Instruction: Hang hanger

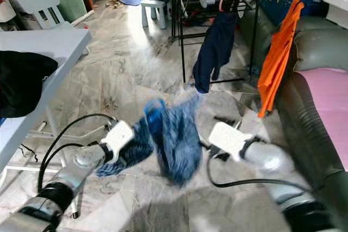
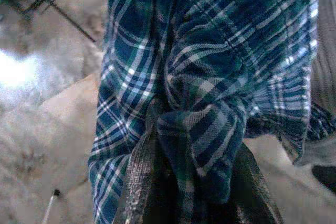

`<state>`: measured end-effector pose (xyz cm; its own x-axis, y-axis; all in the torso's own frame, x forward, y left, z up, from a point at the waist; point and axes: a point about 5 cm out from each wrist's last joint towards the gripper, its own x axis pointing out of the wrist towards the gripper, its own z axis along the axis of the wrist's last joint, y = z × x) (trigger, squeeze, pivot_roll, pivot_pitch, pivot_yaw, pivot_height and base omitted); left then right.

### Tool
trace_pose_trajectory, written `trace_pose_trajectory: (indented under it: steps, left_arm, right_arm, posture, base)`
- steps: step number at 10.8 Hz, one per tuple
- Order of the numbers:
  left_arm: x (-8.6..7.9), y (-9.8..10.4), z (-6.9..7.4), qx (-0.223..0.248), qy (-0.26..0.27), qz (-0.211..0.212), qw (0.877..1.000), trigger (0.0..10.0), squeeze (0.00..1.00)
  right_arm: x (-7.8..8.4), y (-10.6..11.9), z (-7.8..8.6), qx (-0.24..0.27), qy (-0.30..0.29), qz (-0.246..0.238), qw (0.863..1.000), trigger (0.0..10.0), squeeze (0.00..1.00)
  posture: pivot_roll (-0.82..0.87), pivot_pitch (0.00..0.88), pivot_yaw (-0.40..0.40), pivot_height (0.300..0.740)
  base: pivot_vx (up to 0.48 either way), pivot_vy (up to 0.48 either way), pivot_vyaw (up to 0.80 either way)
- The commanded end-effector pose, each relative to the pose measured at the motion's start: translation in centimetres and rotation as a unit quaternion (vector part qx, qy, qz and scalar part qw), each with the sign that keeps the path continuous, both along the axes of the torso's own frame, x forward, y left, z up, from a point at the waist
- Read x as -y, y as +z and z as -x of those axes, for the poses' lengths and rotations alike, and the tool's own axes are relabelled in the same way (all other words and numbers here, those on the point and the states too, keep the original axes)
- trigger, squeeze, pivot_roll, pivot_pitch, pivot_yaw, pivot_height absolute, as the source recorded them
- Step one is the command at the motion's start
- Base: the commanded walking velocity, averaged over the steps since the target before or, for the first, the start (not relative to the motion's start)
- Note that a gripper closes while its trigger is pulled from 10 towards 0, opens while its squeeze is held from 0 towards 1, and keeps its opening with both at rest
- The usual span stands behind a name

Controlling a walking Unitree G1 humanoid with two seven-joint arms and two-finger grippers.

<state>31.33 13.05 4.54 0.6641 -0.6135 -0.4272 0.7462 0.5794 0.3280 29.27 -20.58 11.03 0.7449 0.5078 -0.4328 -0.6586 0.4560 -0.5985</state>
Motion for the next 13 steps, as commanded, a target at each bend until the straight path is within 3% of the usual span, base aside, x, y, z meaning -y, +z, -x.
trace_pose_trajectory:
  steps: [1, 4, 6, 7, 8, 9, 10, 11, 13]
  left_arm:
    - [-0.2, 0.3, 0.4, 0.018, -0.047, -0.024, 0.998, 0.0, 0.00]
    - [1.3, 0.5, 1.6, 0.033, -0.150, -0.050, 0.987, 0.0, 0.00]
    - [2.1, 0.7, 2.2, 0.038, -0.190, -0.041, 0.980, 0.0, 0.00]
    - [2.4, 0.9, 2.4, 0.043, -0.203, -0.039, 0.977, 0.0, 0.00]
    - [2.9, 1.2, 2.5, 0.047, -0.211, -0.037, 0.976, 0.0, 0.00]
    - [3.0, 1.2, 2.6, 0.048, -0.218, -0.038, 0.974, 0.0, 0.00]
    - [3.0, 1.1, 2.7, 0.047, -0.221, -0.040, 0.973, 0.0, 0.00]
    - [3.0, 1.0, 2.8, 0.046, -0.223, -0.042, 0.973, 0.0, 0.00]
    - [2.9, 0.8, 2.8, 0.044, -0.220, -0.045, 0.973, 0.0, 0.00]
  right_arm:
    - [0.3, 1.1, -0.2, 0.012, 0.023, 0.020, 0.999, 10.0, 1.00]
    - [-0.4, 2.3, -0.8, 0.007, 0.078, 0.034, 0.996, 10.0, 1.00]
    - [-1.3, 1.9, -1.2, -0.012, 0.111, 0.047, 0.993, 10.0, 1.00]
    - [-1.7, 1.4, -1.4, -0.036, 0.122, 0.042, 0.991, 2.6, 0.98]
    - [-1.5, 0.3, -1.3, -0.088, 0.136, 0.052, 0.986, 0.0, 0.75]
    - [-1.4, -0.2, -1.2, -0.125, 0.142, 0.055, 0.980, 0.0, 0.00]
    - [-1.2, -0.1, -1.4, -0.131, 0.147, 0.065, 0.978, 2.5, 0.00]
    - [-1.1, 0.6, -2.1, -0.110, 0.138, 0.063, 0.982, 10.0, 0.00]
    - [-1.4, 3.3, -4.0, -0.026, 0.111, 0.023, 0.993, 10.0, 0.00]
  posture:
    - [-0.14, 0.066, 0.104, 0.740]
    - [-0.14, 0.071, 0.100, 0.740]
    - [-0.14, 0.072, 0.100, 0.740]
    - [-0.13, 0.071, 0.099, 0.740]
    - [-0.13, 0.069, 0.096, 0.740]
    - [-0.13, 0.068, 0.096, 0.740]
    - [-0.13, 0.068, 0.097, 0.740]
    - [-0.13, 0.067, 0.093, 0.740]
    - [-0.12, 0.065, 0.091, 0.740]
  base:
    - [0.000, 0.000, 0.00]
    - [0.000, 0.000, 0.00]
    - [0.000, 0.000, 0.00]
    - [0.000, 0.000, 0.00]
    - [0.000, 0.000, 0.00]
    - [0.000, 0.000, 0.00]
    - [0.000, 0.000, 0.00]
    - [0.000, 0.000, 0.00]
    - [0.000, 0.000, 0.00]
